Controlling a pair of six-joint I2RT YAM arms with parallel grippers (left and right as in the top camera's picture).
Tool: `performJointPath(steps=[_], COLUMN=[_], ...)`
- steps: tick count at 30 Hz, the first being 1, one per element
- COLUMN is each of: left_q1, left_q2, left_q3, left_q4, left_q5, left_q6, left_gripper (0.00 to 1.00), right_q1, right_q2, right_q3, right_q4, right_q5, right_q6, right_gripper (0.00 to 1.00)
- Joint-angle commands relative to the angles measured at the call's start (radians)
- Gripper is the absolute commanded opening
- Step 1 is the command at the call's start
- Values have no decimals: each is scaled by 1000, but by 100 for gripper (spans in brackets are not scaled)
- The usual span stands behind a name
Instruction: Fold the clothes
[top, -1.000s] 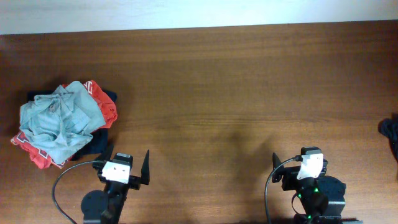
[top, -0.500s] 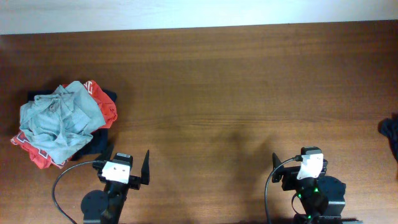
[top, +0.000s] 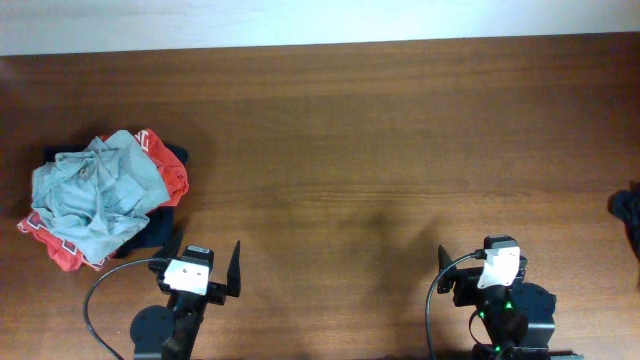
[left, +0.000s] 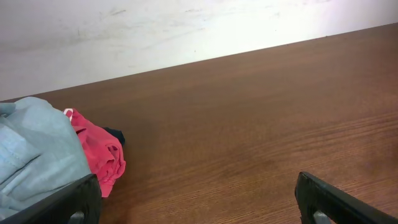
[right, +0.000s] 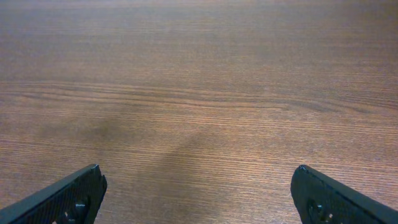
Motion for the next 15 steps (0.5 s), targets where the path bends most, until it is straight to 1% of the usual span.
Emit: performJointPath(steps=[1, 15], left_q1=[-3, -3], left_q2=[-9, -9], left_q3=[-8, -8], left_q4=[5, 5], left_q5=[14, 14], left_q6=[-5, -5], left_gripper=[99, 99], right_q1=[5, 13], right_q2=[-10, -10], right_q3=[-6, -6], right_q4=[3, 3], right_q5=[-9, -6], right_q6=[8, 8], right_gripper=[99, 99])
